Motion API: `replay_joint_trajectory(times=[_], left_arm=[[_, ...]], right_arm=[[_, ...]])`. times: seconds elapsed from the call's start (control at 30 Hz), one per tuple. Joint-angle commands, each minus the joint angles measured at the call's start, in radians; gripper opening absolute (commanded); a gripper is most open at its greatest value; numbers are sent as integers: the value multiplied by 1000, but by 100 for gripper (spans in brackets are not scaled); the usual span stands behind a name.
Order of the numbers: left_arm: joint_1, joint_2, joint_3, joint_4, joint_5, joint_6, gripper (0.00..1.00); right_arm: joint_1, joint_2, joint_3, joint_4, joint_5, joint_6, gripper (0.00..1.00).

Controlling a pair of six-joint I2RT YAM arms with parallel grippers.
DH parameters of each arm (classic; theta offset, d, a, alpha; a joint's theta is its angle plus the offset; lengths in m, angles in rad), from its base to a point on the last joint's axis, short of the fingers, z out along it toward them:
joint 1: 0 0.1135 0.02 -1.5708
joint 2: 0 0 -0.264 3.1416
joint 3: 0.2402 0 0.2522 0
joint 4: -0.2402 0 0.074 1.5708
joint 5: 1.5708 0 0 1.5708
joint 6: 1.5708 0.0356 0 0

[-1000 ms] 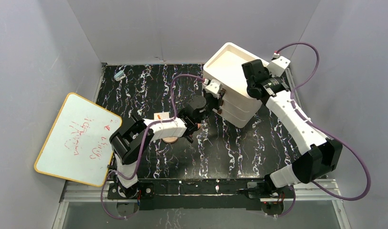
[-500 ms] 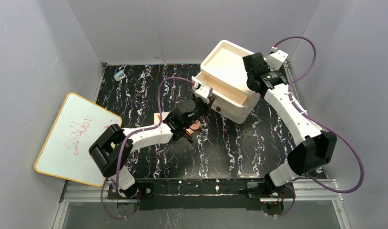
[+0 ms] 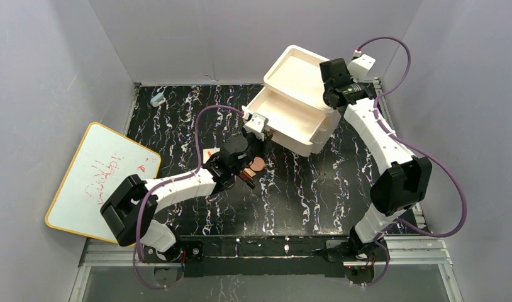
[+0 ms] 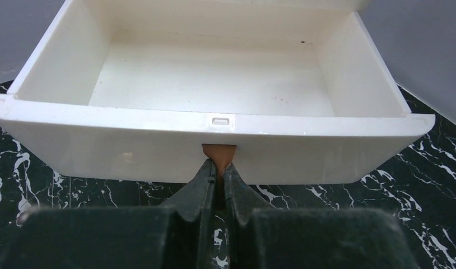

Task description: Organize the makeup

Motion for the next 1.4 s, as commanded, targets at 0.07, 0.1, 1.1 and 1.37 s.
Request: replay_joint_trajectory(times=[0.07,0.1,1.1,1.37], left_arm=[[0,-108,7,-51,-29,-20,43],[0,-119,0,-62,-28,-15,60],[2,242,70,-355,-176,-280,37],[2,311,68,-405,-187,-332,31]], right_arm=[[-36,124,12,62,-22,36,1],[-36,127,13,65,-25,35,1],[-40,37,-102,106,-46,-6,1],[-42,25,-107,104,-45,-10,1]])
